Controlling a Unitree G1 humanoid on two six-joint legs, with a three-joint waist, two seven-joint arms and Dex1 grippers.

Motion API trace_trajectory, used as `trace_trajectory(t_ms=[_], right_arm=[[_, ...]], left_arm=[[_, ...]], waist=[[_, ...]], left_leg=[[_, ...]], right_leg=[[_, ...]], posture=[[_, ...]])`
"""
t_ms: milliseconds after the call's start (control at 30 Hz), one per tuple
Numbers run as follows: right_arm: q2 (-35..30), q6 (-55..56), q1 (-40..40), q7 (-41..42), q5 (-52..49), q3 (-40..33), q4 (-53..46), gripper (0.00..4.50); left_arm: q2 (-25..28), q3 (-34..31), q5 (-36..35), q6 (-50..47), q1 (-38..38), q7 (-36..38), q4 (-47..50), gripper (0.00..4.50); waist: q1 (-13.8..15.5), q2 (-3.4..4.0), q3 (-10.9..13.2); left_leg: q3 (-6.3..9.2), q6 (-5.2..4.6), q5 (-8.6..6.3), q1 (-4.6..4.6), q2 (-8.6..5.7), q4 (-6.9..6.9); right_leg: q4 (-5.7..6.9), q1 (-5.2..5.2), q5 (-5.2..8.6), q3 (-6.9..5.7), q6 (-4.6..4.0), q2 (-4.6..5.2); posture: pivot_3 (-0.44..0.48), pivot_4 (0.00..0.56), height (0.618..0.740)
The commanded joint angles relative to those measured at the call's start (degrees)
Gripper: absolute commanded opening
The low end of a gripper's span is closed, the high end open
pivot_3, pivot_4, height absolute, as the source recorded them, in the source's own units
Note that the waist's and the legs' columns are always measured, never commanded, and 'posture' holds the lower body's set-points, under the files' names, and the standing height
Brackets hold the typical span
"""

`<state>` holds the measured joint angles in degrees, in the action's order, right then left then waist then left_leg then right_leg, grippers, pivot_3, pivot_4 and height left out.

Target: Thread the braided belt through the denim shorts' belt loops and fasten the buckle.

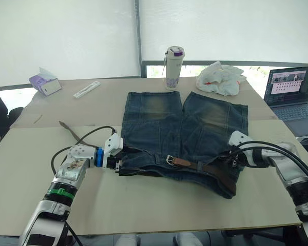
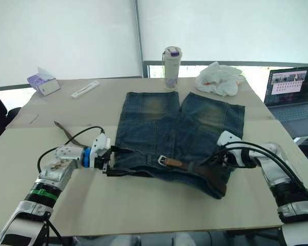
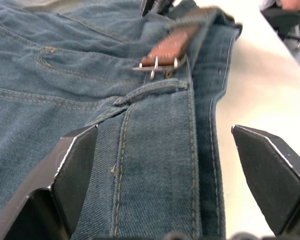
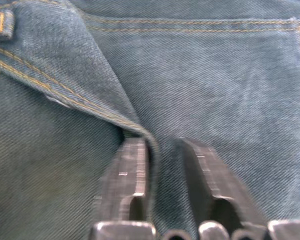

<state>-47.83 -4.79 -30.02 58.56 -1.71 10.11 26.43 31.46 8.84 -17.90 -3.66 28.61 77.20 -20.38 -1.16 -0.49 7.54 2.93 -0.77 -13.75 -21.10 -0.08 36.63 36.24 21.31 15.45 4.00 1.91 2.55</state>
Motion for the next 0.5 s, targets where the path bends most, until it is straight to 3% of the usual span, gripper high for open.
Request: trace_trajectory(t_ms=[33, 233, 367, 500], right_arm=[[1.9, 8.1, -4.2, -6.8, 4.9, -0.3, 7.4, 0.04], [4.6, 26.2, -15.4, -22.6, 17.9, 5.3, 28.3, 0.04], [8.6, 24.4, -20.2, -23.5, 15.1, 2.3, 36.1, 0.04], [11.6, 21.7, -21.3, -20.5, 11.8, -0.4, 36.1, 0.04]], left_arm=[[-1.2, -1.2, 0.3, 1.4, 1.1, -1.3, -0.5, 4.5], [-2.1, -1.9, 0.8, 2.9, 2.8, -2.2, -3.4, 4.5], [-1.8, -2.9, 1.2, 4.1, 4.0, -2.7, -5.5, 4.5], [-1.2, -4.6, 1.1, 4.5, 5.2, -3.8, -7.6, 4.5]], waist=[[-0.1, 0.0, 0.0], [-0.9, 0.0, 0.0], [-1.3, 0.0, 0.0], [-1.7, 0.0, 0.0]], left_leg=[[0.0, 0.0, 0.0, 0.01, 0.0, 0.0], [-0.03, 0.0, 0.0, 0.03, -0.03, 0.0], [-0.01, 0.0, 0.0, 0.0, -0.02, -0.04], [0.08, 0.0, 0.0, 0.01, 0.01, -0.04]], right_leg=[[0.01, 0.0, 0.0, 0.0, 0.0, 0.0], [0.02, 0.01, -0.01, 0.01, -0.01, -0.01], [-0.02, 0.0, -0.01, 0.01, -0.02, -0.01], [0.0, 0.0, -0.02, 0.06, -0.03, 0.0]], posture=[[0.0, 0.15, 0.74], [0.0, 0.15, 0.74], [0.0, 0.15, 0.74], [0.0, 0.15, 0.74]])
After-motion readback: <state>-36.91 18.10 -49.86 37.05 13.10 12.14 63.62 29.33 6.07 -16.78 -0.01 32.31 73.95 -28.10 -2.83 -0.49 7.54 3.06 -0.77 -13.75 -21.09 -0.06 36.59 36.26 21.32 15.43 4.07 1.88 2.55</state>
